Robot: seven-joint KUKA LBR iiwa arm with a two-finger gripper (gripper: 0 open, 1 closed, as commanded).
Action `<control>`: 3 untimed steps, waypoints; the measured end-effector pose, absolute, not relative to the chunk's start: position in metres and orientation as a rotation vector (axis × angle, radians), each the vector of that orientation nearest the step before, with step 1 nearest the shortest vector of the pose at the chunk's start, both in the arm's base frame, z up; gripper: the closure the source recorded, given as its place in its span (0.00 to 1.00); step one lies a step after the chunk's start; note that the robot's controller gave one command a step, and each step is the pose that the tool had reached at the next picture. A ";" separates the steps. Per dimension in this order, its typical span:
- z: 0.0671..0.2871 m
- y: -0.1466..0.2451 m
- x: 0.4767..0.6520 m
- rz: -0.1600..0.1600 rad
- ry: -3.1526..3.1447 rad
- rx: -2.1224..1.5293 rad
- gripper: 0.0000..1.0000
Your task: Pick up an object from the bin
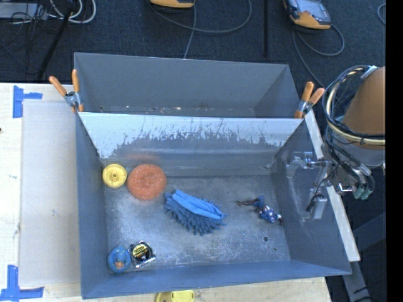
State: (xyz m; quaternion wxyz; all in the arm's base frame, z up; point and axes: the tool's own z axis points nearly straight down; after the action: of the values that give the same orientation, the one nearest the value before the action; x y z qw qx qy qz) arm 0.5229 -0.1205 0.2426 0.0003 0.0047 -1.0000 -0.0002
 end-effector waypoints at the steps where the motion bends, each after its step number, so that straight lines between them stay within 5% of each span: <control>1: 0.243 -0.120 0.523 0.000 -3.141 0.016 0.00; 2: 0.192 -0.077 0.510 0.002 -3.146 -0.054 0.00; 3: 0.153 -0.073 0.545 -0.006 -3.141 -0.143 0.00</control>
Offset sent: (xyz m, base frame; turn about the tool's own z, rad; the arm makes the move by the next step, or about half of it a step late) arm -0.0235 0.0792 -0.0907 0.0591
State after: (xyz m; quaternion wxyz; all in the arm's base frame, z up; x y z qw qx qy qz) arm 0.5446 -0.0730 0.1525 -0.0012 -0.0454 -0.9990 -0.0021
